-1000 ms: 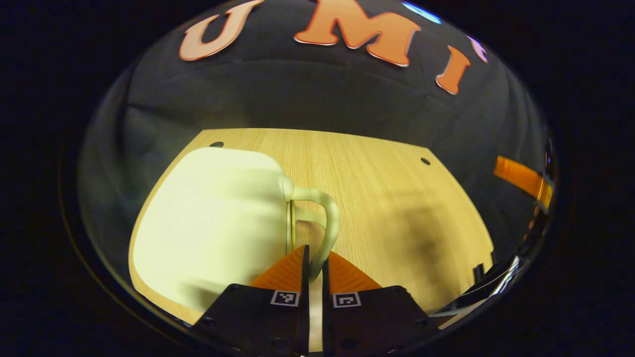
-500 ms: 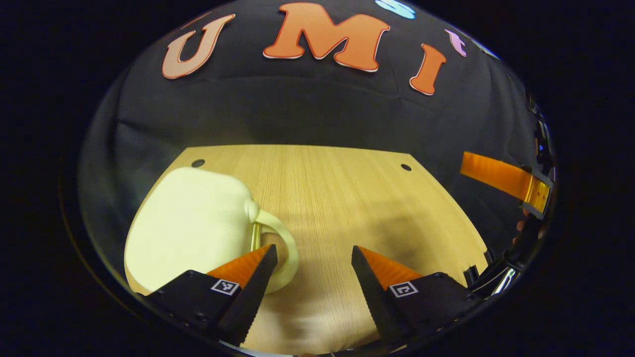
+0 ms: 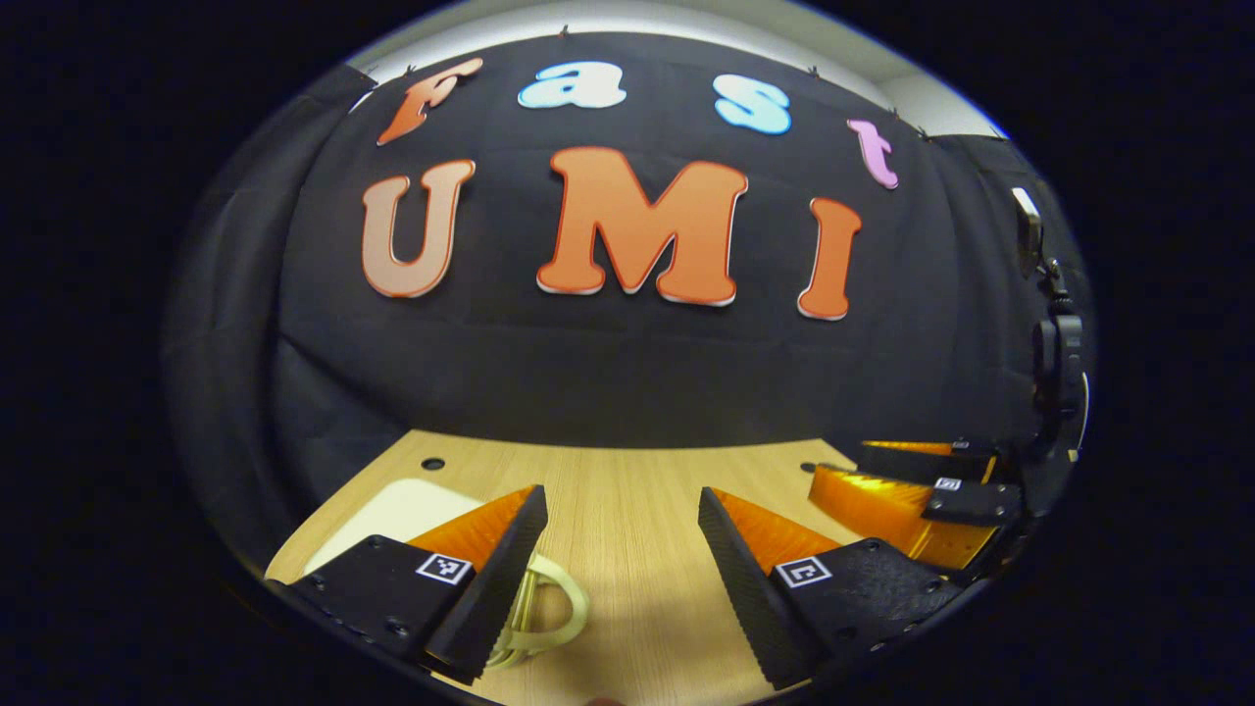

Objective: First open the suitcase, pack the skin care products into it, and then close the suitcase.

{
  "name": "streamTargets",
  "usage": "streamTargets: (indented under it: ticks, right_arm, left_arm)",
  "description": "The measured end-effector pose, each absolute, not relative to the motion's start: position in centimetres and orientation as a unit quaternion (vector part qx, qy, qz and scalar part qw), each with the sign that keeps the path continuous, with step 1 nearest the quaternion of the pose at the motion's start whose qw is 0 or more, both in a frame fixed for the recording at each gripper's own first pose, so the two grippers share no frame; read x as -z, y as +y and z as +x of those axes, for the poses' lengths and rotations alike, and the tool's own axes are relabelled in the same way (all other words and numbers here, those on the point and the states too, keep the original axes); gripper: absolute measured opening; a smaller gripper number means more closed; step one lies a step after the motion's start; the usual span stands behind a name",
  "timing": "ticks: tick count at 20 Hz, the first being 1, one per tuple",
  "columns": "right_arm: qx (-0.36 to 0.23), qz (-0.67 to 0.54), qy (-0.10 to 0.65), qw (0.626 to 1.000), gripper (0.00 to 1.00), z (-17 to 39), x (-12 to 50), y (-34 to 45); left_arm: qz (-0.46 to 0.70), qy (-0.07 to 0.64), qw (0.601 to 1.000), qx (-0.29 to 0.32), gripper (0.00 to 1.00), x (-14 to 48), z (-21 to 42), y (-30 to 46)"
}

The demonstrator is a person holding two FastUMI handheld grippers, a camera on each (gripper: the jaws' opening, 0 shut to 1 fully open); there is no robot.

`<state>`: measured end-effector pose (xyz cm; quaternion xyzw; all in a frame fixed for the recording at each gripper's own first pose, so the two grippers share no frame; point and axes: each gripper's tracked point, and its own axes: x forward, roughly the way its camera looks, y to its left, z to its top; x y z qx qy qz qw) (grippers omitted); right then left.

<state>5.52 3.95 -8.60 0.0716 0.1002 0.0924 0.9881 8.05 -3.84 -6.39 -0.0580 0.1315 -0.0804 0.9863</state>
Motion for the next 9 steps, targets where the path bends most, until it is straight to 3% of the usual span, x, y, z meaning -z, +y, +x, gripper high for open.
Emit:
streamTargets:
  ticks: [2, 9]
  right_arm:
    - [-0.084, 0.057, 0.076, 0.992, 0.93, 5.5, 7.8, 3.5]
    - [-0.067, 0.027, 0.016, 0.997, 0.93, 5.2, 4.5, 1.7]
  left_arm:
    - [-0.059, 0.095, 0.991, 0.077, 0.96, 4.6, 7.8, -4.3]
    - [-0.047, 0.070, 0.995, 0.054, 0.96, 2.4, 8.0, -3.3]
